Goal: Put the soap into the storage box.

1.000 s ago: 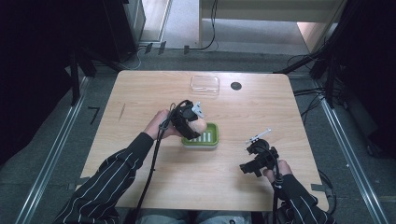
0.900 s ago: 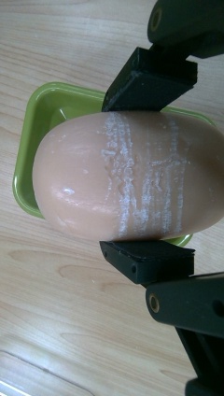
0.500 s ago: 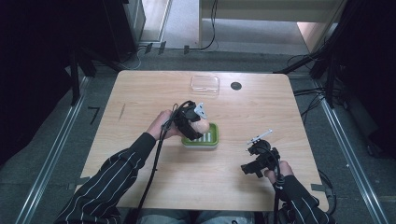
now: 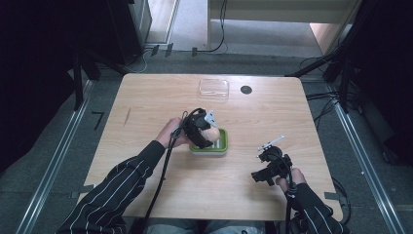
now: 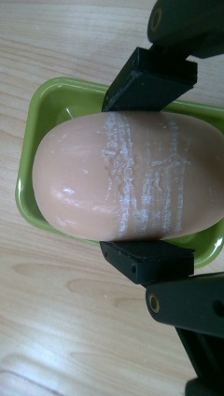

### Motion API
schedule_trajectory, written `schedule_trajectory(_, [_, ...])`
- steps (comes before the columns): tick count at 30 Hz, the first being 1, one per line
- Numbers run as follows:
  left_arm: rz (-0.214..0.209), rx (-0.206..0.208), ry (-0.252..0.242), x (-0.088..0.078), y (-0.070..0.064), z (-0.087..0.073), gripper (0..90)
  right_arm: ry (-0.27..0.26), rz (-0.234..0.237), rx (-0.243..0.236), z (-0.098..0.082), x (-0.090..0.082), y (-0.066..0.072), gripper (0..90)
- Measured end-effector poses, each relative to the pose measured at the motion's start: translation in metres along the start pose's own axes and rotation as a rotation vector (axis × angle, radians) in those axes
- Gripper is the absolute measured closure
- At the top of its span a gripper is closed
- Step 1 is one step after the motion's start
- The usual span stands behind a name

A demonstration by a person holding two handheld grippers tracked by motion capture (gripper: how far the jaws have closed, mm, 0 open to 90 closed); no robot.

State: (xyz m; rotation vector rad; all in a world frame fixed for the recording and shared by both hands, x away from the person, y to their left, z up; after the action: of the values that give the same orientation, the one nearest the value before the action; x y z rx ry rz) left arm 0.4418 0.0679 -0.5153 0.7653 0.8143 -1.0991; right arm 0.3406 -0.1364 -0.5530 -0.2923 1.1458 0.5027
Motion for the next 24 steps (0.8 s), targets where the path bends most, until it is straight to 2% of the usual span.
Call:
schedule_trajectory(7, [0.006, 0.000, -0.021, 0.005, 0.000, 0.001, 33.6, 0.001, 0.004, -0.002, 0.000, 0.000, 0.000, 14.1])
schedule_trajectory(17, [0.008, -0.012, -0.023, 0.011, 0.000, -0.002, 33.6, -0.001, 0.002, 0.000, 0.000, 0.000, 0.000, 14.1])
schedule_trajectory(24, [0.007, -0.006, -0.014, 0.015, -0.001, -0.003, 33.5, 0.001, 0.006, -0.004, 0.000, 0.000, 0.000, 14.1])
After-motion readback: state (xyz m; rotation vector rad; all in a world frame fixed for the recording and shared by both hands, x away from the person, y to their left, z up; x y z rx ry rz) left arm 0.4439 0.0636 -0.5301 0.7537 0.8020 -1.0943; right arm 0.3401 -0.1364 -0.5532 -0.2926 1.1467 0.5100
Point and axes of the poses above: each handheld gripper's, and its own axes: x roughly forward along the jaws, z roughly out of its top, y roughly to its left, the point moved 10 cm from there along x, roughly forward along the jaws, and after that the axes turned 4 degrees about -y, right-handed, at the moved point
